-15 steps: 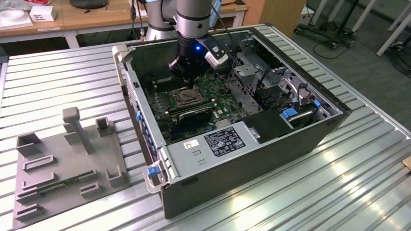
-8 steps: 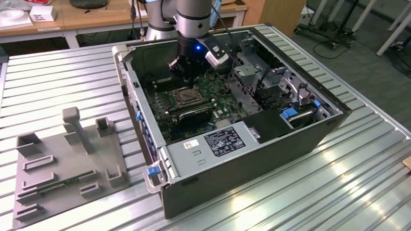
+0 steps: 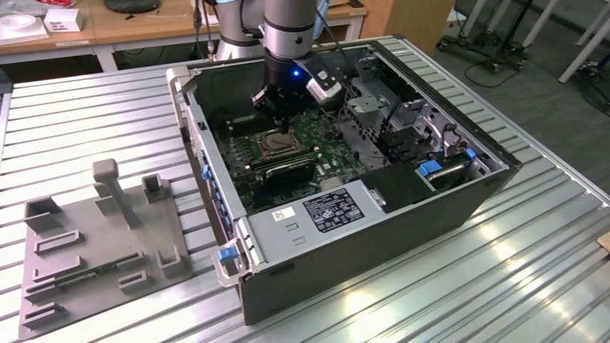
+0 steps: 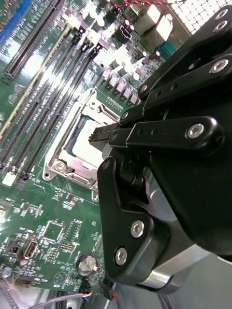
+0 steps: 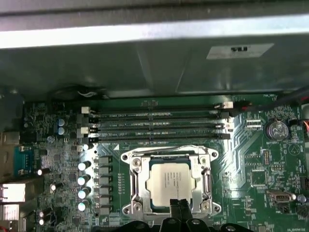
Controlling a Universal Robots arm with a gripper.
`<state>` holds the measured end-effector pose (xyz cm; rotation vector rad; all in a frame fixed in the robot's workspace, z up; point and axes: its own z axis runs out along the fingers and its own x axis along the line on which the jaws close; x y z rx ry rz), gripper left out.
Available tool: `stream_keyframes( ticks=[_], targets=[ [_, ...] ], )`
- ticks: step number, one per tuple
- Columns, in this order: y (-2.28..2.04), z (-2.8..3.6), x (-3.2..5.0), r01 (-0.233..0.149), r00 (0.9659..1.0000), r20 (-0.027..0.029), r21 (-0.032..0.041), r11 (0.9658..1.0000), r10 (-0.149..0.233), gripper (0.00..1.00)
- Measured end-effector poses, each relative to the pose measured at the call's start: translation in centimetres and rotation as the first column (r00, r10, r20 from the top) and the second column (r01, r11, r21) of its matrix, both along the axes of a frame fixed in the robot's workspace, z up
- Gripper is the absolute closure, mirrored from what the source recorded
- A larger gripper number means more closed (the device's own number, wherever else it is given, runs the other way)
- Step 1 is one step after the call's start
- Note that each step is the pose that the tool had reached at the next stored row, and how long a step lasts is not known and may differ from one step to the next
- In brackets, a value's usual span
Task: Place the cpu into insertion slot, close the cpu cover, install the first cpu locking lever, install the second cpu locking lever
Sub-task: 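Install the second cpu locking lever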
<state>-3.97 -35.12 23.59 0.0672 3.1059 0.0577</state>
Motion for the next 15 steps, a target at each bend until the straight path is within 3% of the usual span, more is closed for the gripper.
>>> stream_keyframes(
  ticks=[15],
  targets=[
    [-2.22, 0.00, 0.00, 0.000, 1.0000, 0.0000, 0.0012, 1.0000, 0.000, 0.90]
  ],
)
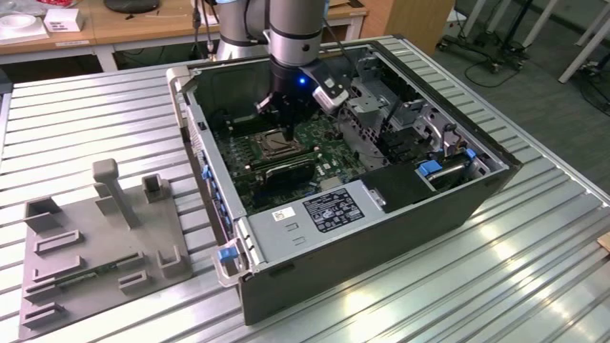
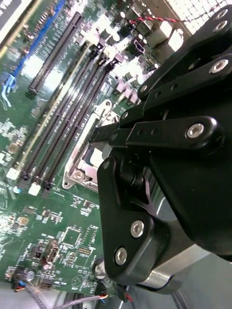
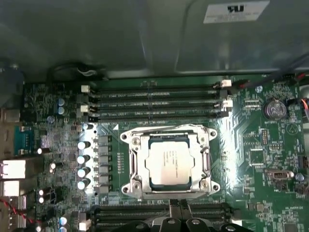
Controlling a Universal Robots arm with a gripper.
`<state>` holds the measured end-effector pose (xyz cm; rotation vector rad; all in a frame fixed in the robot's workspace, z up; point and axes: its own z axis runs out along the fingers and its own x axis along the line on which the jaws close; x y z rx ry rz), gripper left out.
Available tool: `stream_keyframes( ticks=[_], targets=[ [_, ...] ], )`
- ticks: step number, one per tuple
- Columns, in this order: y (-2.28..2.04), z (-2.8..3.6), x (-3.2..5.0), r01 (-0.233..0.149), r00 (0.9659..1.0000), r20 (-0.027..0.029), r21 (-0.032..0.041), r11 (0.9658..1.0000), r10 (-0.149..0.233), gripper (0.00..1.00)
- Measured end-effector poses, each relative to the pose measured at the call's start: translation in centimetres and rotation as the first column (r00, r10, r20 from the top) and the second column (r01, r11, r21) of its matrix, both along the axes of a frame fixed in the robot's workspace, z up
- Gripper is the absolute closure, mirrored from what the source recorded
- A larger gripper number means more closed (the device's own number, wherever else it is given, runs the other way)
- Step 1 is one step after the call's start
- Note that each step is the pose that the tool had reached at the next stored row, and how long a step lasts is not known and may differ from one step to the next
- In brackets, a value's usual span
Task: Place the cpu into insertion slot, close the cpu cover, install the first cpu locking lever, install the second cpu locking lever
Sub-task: 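Install the second cpu locking lever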
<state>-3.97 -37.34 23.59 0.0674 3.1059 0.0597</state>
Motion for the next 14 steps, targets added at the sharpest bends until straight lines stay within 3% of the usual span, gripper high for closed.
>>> stream_keyframes(
  ticks=[7, 14],
  targets=[
    [-0.07, 0.00, -0.03, 0.000, 1.0000, 0.0001, 0.0000, 1.0000, 0.000, 0.90],
    [-0.07, -0.04, -1.42, 0.000, 1.0000, 0.0041, 0.0001, 1.0000, 0.000, 0.90]
  ],
)
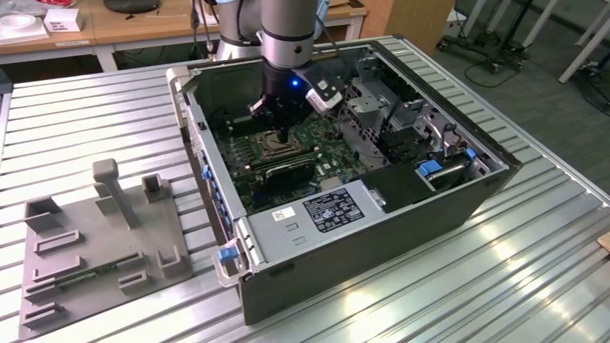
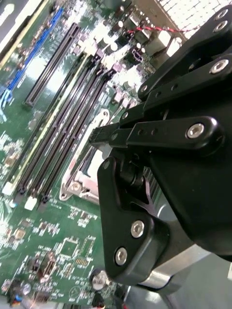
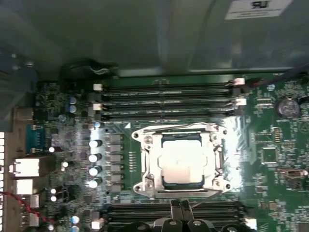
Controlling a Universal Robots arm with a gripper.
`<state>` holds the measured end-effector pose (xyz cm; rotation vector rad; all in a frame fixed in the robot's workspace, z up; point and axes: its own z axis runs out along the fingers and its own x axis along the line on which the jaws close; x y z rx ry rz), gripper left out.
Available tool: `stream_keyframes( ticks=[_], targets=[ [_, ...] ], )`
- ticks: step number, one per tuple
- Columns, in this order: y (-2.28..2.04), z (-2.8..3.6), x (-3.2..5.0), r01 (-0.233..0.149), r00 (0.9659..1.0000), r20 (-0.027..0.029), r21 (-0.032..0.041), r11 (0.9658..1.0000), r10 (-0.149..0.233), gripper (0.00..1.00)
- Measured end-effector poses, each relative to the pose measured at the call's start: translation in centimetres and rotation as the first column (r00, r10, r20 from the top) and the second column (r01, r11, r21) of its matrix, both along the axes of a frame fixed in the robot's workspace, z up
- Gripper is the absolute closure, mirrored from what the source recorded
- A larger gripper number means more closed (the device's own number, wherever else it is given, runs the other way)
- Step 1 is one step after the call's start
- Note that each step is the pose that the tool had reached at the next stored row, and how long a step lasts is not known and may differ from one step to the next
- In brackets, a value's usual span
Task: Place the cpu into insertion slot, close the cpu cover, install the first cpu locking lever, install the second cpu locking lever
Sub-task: 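Install the second cpu locking lever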
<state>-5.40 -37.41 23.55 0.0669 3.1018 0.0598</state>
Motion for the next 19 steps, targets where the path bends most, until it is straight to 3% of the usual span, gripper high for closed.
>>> stream_keyframes(
  ticks=[10, 19],
  targets=[
    [0.00, -0.46, -1.52, 0.002, 1.0000, 0.0040, -0.0002, 1.0000, -0.002, 0.90],
    [-0.15, -0.52, -1.72, 0.002, 1.0000, 0.0044, -0.0004, 1.0000, -0.002, 0.90]
  ],
)
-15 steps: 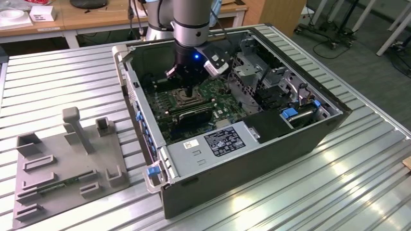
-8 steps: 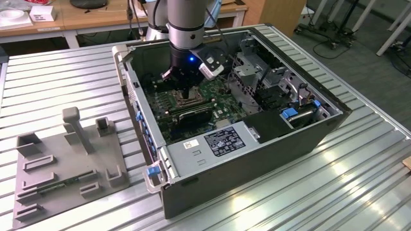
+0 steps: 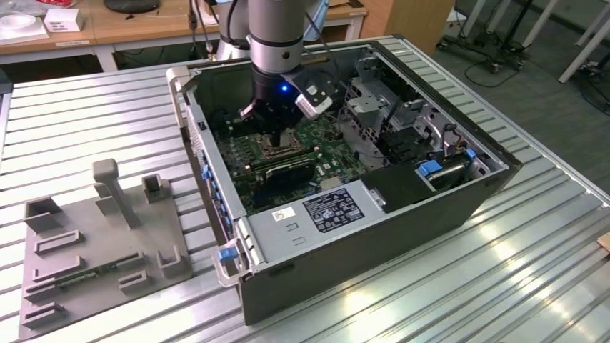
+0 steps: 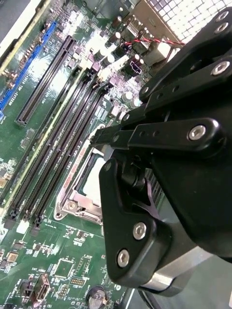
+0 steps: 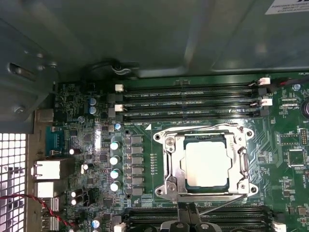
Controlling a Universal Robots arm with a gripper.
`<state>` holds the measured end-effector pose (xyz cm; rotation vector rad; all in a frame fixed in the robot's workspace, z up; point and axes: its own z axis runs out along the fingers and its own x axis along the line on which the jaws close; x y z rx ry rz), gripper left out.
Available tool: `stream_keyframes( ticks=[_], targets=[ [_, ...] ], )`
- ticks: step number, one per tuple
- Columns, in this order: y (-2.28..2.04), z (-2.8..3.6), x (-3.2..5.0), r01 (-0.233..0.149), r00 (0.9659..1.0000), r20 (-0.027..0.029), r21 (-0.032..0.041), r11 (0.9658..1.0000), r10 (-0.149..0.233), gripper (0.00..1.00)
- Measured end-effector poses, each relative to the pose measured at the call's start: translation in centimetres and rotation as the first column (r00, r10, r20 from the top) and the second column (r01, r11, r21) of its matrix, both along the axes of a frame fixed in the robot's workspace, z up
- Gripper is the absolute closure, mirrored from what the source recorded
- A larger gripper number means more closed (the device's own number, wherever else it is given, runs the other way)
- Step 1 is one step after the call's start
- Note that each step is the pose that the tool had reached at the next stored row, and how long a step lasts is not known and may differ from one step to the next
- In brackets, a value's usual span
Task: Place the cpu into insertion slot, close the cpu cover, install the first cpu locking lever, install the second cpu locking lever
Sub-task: 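Install the second cpu locking lever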
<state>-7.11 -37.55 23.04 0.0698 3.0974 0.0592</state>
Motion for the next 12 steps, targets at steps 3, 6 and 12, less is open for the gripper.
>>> stream_keyframes(
  ticks=[3, 6, 12],
  targets=[
    [-0.10, -0.14, -0.12, 0.000, 1.0000, 0.0003, -0.0002, 1.0000, 0.000, 0.90],
    [-0.12, -0.58, -0.27, 0.000, 1.0000, 0.0029, -0.0002, 1.0000, 0.000, 0.90],
    [-0.13, -1.63, -0.45, 0.000, 1.0000, 0.0067, -0.0002, 1.0000, 0.000, 0.90]
  ],
)
